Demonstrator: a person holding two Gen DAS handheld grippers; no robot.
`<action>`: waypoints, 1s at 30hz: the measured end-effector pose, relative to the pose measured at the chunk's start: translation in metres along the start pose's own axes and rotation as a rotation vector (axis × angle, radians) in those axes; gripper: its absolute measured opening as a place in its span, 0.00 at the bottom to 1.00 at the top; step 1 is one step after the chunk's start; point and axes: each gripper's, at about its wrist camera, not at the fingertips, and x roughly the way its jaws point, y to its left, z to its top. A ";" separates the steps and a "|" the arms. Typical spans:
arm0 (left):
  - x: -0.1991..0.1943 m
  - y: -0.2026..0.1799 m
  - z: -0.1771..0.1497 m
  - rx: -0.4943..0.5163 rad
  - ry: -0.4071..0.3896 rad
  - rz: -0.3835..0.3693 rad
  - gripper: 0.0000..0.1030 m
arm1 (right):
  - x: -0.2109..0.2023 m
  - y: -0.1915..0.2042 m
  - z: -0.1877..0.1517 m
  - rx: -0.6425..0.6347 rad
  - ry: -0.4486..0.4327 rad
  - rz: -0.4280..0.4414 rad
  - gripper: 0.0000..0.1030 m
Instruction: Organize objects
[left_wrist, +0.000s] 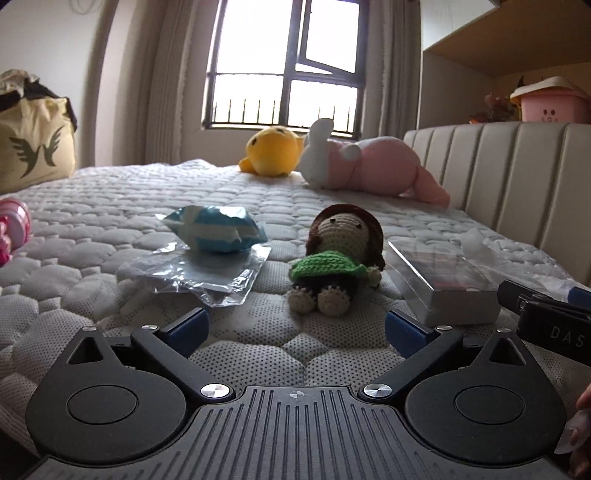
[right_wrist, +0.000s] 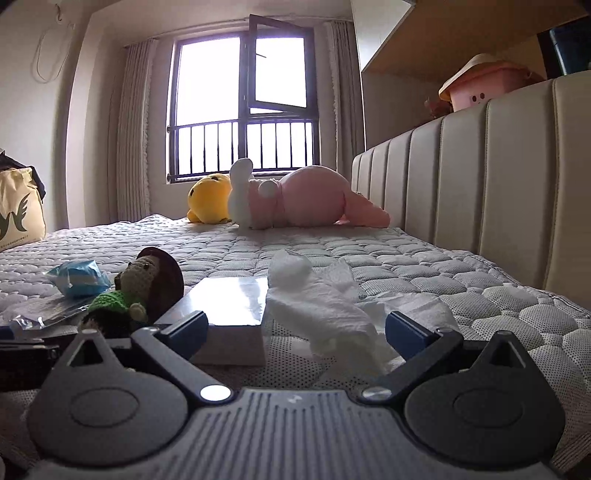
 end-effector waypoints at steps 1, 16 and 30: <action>0.001 0.002 0.000 -0.004 0.006 0.007 1.00 | 0.000 0.000 -0.001 -0.003 -0.002 -0.002 1.00; -0.010 0.003 0.003 0.046 0.007 0.008 1.00 | -0.004 0.018 0.006 -0.035 0.029 0.049 1.00; -0.001 0.006 0.001 0.017 0.077 -0.004 1.00 | -0.002 0.021 0.007 -0.005 0.120 0.056 1.00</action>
